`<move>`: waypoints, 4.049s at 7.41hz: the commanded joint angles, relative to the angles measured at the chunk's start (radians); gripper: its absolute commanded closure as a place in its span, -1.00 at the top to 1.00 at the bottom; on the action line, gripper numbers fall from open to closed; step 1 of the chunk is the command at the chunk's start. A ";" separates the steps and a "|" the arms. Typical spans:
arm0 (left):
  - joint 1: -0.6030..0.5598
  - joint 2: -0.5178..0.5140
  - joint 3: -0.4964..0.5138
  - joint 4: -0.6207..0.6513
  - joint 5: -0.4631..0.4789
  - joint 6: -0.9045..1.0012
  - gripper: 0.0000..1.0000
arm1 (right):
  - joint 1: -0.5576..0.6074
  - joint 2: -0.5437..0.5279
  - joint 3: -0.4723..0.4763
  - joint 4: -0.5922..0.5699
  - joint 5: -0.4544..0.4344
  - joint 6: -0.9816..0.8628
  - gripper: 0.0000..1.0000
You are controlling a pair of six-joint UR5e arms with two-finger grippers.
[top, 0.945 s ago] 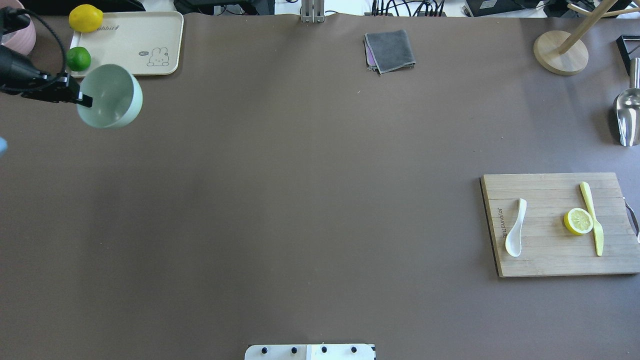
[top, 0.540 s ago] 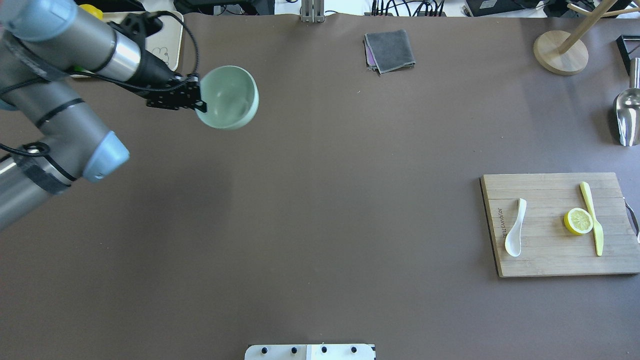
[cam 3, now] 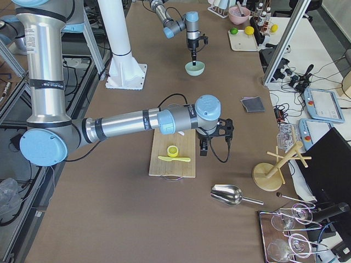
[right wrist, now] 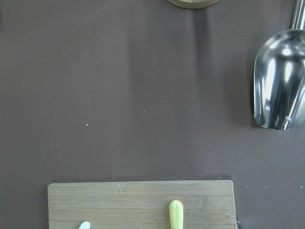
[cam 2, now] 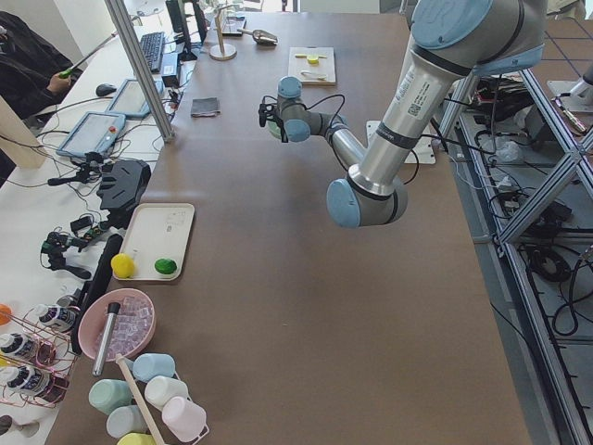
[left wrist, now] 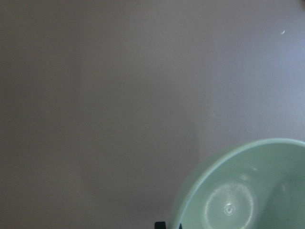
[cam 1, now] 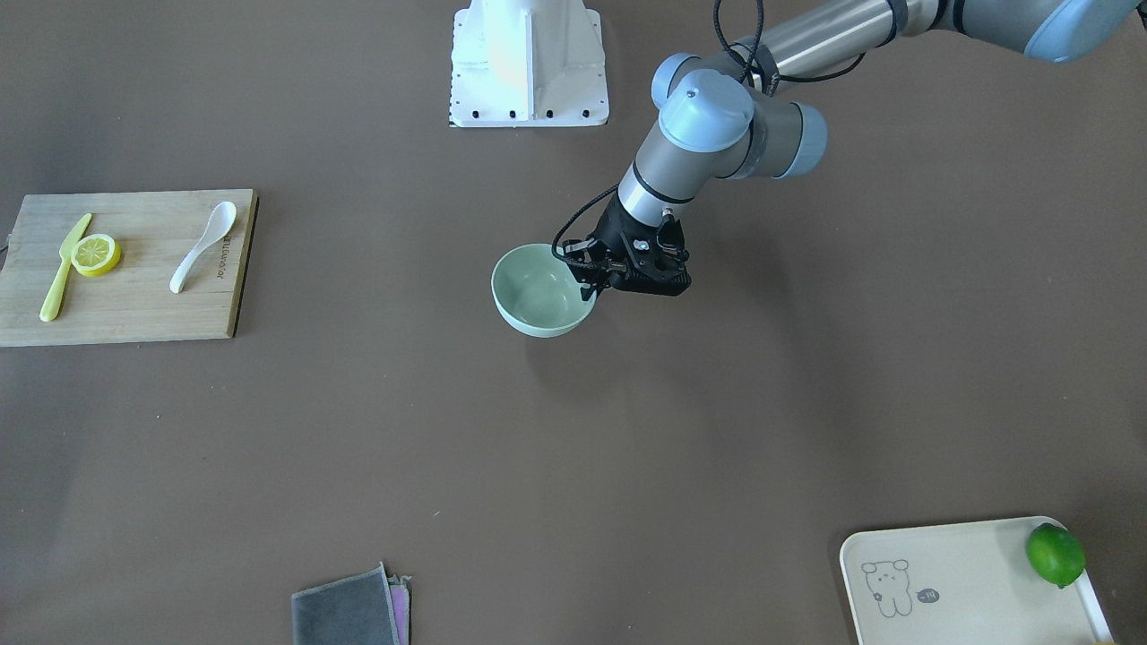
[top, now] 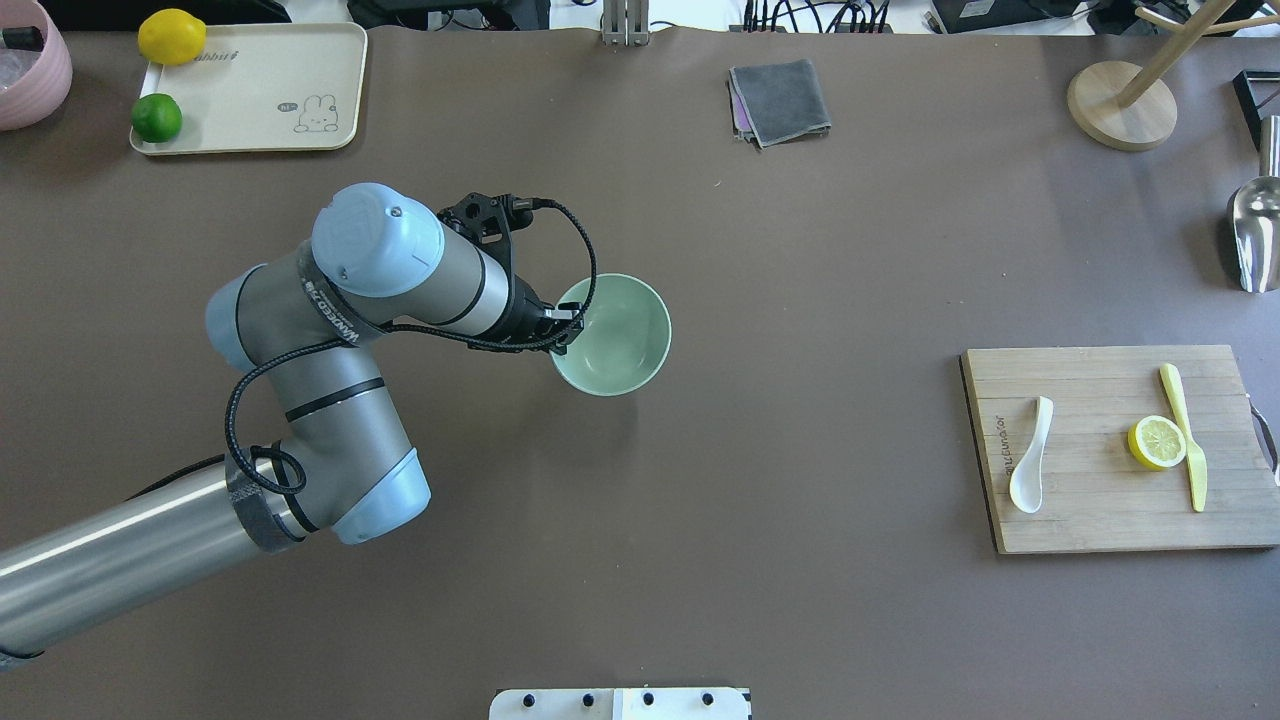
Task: Place spoon in bowl
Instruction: 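Carry the bowl toward the table centre and lower it with the left gripper, then release the bowl and withdraw the left gripper while the right gripper approaches the board, then lower the right gripper onto the white spoon handle and grasp it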
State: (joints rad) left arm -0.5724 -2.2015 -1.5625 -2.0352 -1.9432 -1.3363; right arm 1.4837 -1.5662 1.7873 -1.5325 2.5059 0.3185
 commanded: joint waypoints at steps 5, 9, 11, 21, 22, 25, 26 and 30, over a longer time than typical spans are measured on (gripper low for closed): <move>0.051 0.045 -0.004 0.003 0.013 0.014 -1.00 | -0.003 -0.002 0.009 -0.002 0.007 0.037 1.00; 0.052 0.046 -0.014 0.001 0.013 0.075 0.93 | -0.014 0.000 0.010 0.000 0.001 0.036 1.00; 0.042 0.083 -0.118 0.012 0.003 0.080 0.93 | -0.019 0.000 0.020 0.000 0.007 0.034 1.00; -0.294 0.267 -0.263 0.139 -0.098 0.522 0.95 | -0.301 -0.148 0.247 0.134 -0.112 0.593 1.00; -0.291 0.275 -0.269 0.103 -0.095 0.523 0.95 | -0.344 -0.206 0.239 0.266 -0.152 0.672 1.00; -0.290 0.298 -0.240 0.070 -0.095 0.522 0.95 | -0.466 -0.207 0.231 0.298 -0.248 0.836 1.00; -0.290 0.302 -0.228 0.057 -0.097 0.522 0.95 | -0.512 -0.207 0.228 0.299 -0.275 0.840 1.00; -0.290 0.304 -0.211 0.049 -0.095 0.522 0.95 | -0.620 -0.177 0.166 0.413 -0.332 0.959 1.00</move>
State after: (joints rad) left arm -0.8621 -1.8978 -1.7799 -1.9859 -2.0392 -0.8146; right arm 0.8874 -1.7603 1.9798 -1.1531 2.1844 1.2435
